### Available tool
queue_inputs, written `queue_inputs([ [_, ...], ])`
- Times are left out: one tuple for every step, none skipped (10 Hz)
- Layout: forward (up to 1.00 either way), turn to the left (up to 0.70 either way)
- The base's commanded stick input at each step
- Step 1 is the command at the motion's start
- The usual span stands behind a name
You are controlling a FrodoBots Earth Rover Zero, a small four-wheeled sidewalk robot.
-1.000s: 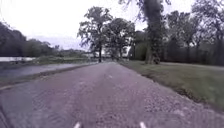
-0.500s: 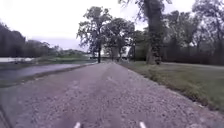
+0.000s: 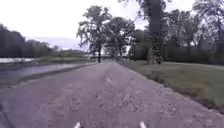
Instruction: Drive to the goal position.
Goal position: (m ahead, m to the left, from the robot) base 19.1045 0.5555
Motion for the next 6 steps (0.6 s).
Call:
queue_inputs([
  [0.70, 0.00],
  [0.70, 0.00],
  [0.70, 0.00],
  [0.70, 0.00],
  [0.70, 0.00],
  [0.70, 0.00],
])
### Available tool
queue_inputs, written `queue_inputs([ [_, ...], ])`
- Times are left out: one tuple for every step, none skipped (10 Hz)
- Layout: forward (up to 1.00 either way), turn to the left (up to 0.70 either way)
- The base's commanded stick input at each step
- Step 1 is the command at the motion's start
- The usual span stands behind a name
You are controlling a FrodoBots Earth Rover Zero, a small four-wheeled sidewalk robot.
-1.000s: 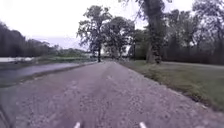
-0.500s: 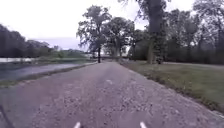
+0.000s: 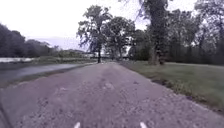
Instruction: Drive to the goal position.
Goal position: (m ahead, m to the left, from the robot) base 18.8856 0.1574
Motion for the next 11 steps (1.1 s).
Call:
queue_inputs([
  [0.70, 0.00],
  [0.70, 0.00],
  [0.70, -0.16],
  [0.70, -0.35],
  [0.70, -0.35],
  [0.70, -0.26],
  [0.70, -0.04],
  [0.70, 0.00],
  [0.70, 0.00],
  [0.70, 0.00],
  [0.70, 0.00],
])
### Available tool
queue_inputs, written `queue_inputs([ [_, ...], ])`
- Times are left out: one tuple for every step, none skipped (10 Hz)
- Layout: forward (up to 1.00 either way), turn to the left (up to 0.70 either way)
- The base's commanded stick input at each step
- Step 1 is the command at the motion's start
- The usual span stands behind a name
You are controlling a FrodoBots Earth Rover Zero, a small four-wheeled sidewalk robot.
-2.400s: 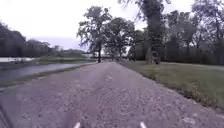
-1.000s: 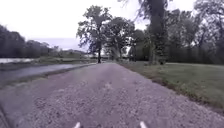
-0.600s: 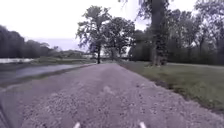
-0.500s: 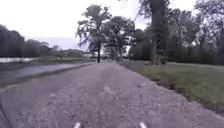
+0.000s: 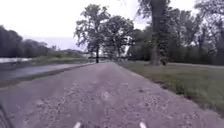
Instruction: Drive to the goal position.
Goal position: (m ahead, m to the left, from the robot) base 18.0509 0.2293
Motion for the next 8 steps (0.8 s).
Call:
queue_inputs([
  [0.70, 0.00],
  [0.70, 0.00],
  [0.70, 0.00],
  [0.70, 0.00],
  [0.70, 0.00],
  [0.70, 0.00],
  [0.70, 0.00],
  [0.70, 0.21],
])
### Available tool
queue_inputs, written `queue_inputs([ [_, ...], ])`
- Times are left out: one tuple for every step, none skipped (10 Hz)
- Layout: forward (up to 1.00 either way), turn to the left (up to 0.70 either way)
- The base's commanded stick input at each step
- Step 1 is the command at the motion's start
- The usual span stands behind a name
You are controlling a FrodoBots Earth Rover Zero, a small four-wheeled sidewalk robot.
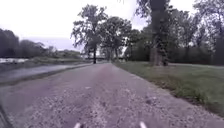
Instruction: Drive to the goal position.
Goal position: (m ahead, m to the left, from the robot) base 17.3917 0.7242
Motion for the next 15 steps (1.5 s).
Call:
queue_inputs([
  [0.70, 0.35],
  [0.70, 0.35],
  [0.70, 0.35],
  [0.70, 0.23],
  [0.70, 0.05],
  [0.70, 0.00],
  [0.70, 0.00],
  [0.70, 0.20],
  [0.70, 0.35],
  [0.70, 0.35],
  [0.70, 0.35],
  [0.70, 0.35],
  [0.70, 0.12],
  [0.70, 0.00],
  [0.70, 0.00],
])
